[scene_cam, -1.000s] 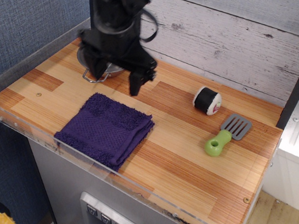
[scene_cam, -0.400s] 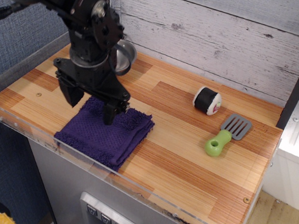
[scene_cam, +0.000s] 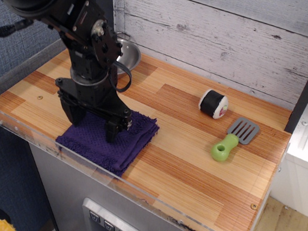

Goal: Place the purple cloth below the green handled spatula.

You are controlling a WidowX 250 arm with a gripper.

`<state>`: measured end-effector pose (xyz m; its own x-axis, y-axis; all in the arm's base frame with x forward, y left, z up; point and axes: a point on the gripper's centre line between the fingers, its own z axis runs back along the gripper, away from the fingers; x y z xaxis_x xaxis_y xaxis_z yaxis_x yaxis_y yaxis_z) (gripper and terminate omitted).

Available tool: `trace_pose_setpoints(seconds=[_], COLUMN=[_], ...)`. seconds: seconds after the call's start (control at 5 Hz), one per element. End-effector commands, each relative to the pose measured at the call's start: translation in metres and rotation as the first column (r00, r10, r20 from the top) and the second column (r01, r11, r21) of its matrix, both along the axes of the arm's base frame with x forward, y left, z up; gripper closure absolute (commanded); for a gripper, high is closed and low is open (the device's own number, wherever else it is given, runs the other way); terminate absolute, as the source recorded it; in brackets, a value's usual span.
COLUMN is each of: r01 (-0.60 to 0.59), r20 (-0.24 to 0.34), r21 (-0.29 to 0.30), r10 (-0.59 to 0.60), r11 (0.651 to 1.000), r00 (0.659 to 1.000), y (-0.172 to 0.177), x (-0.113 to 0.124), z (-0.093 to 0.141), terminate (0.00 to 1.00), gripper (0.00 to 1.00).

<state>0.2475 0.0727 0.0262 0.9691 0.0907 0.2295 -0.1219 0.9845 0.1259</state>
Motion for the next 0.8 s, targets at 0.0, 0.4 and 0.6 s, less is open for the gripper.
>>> trace_pose_setpoints(seconds=[0.0,0.4,0.6], r01=[-0.008,0.012,0.027], r20=[0.000,-0.045,-0.052], r21=[-0.012,-0.009,-0.018], r10=[0.008,-0.013,-0.028], r11=[1.000,1.000,0.999], r00=[1.000,0.999,0.998], y=[0.000,-0.012,-0.022], x=[0.006,0.003,0.002], z=[-0.004,-0.018,-0.019], terminate=[0.00,0.00,0.00], gripper=[0.00,0.00,0.00])
